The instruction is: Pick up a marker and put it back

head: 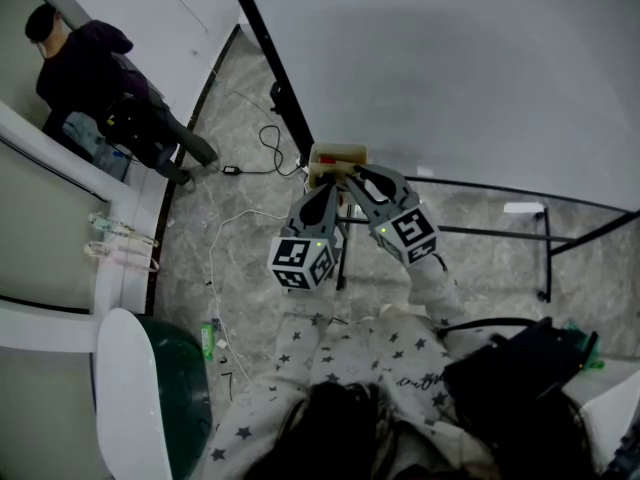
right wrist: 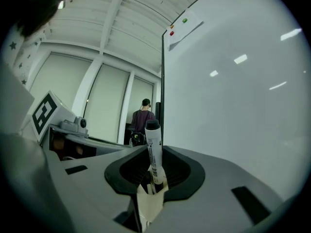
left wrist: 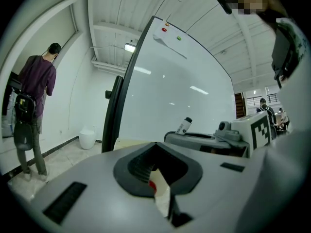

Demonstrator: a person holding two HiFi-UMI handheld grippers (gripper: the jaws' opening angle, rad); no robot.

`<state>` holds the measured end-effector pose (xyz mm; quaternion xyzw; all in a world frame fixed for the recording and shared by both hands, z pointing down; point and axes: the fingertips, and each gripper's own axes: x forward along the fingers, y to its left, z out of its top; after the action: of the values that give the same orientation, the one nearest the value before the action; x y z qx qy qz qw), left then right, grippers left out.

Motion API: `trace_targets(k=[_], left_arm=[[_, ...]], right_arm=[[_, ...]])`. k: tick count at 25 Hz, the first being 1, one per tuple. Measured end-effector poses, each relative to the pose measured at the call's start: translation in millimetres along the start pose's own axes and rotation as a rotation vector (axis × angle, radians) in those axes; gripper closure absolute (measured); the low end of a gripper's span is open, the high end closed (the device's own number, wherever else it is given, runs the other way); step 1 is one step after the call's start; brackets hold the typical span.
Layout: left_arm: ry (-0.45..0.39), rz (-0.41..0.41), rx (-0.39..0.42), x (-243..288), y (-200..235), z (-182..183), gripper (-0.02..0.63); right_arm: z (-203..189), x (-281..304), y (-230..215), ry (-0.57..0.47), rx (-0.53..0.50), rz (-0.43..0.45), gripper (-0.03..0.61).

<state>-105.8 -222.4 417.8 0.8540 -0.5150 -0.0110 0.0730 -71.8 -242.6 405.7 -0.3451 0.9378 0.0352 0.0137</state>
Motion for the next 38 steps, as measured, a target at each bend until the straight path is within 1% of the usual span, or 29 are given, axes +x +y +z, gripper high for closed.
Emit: trace_targets(k=[6,16,19,23,26,29,33,38], left_arm=[[0.001,-0.015,0.015,1,-8,15,0.612],[-0.015,-0.090,0.045,-5,-33,68,0.612],[-0.037,-0.120,0.046,-10,-43,86,0.612],[-0.056,-0.132,0.058,-15,-50,102,0.612],[-0.074,-0.127,0.049,-15,-49,105,0.612],[-0.062,-0.111,0.053,-13,-45,99,0.612],[-0.055,-0.116,0.063,-13,-45,98,0.612],[-0.066,-0.103,0.060,-14,-44,99,0.612]], right_arm=[[19,-3,-8,0.018,0.056,0.016,0.495],[76,-10,-3,0.019,0.061,0.091,0.495],[95,-16,0,0.011,0.067,0.115,0.495],[112,-25,0,-0.003,0.061,0.126,0.495],[117,-27,-1,-0.011,0.068,0.130,0.495],[114,-26,0,-0.006,0.066,0.137,0.495],[111,-24,2,-0.002,0.065,0.151,0.495],[112,-24,4,-0.009,0.065,0.164,0.495]])
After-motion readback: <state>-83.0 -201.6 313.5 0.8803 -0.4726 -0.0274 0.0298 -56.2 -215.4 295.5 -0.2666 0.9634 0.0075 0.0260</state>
